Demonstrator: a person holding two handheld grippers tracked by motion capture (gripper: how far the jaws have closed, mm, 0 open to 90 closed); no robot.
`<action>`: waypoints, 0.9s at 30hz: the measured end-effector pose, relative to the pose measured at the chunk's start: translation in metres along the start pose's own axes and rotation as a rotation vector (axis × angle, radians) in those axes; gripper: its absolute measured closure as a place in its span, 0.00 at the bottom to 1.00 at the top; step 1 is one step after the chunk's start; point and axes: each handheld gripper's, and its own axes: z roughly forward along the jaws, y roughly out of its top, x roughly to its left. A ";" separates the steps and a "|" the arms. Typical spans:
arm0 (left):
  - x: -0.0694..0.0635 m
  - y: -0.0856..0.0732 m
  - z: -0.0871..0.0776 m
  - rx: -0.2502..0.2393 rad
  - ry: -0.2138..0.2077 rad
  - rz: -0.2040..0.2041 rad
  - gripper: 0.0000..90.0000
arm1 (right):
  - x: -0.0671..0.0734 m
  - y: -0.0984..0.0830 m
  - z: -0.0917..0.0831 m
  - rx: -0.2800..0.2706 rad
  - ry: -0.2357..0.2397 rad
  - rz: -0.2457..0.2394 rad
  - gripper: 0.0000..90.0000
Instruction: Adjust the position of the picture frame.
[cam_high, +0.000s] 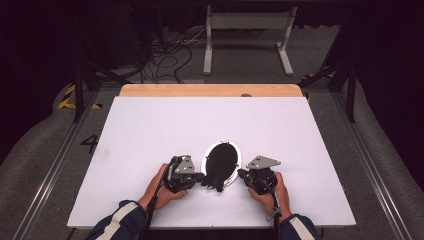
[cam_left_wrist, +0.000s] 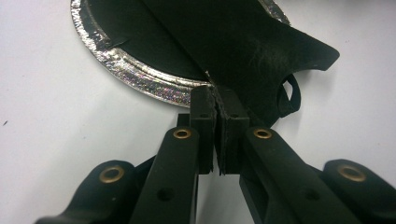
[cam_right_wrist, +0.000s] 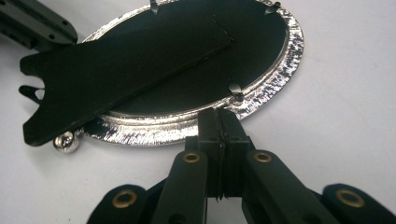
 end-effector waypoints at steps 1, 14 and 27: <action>-0.001 0.000 0.001 -0.001 -0.007 -0.006 0.96 | 0.000 0.000 0.000 -0.001 -0.009 0.001 1.00; -0.007 0.008 0.008 0.002 0.003 -0.003 0.97 | -0.012 0.001 0.003 -0.012 -0.032 0.017 1.00; -0.006 0.009 0.009 0.002 0.006 0.003 0.97 | -0.013 0.003 0.006 -0.016 -0.049 0.041 1.00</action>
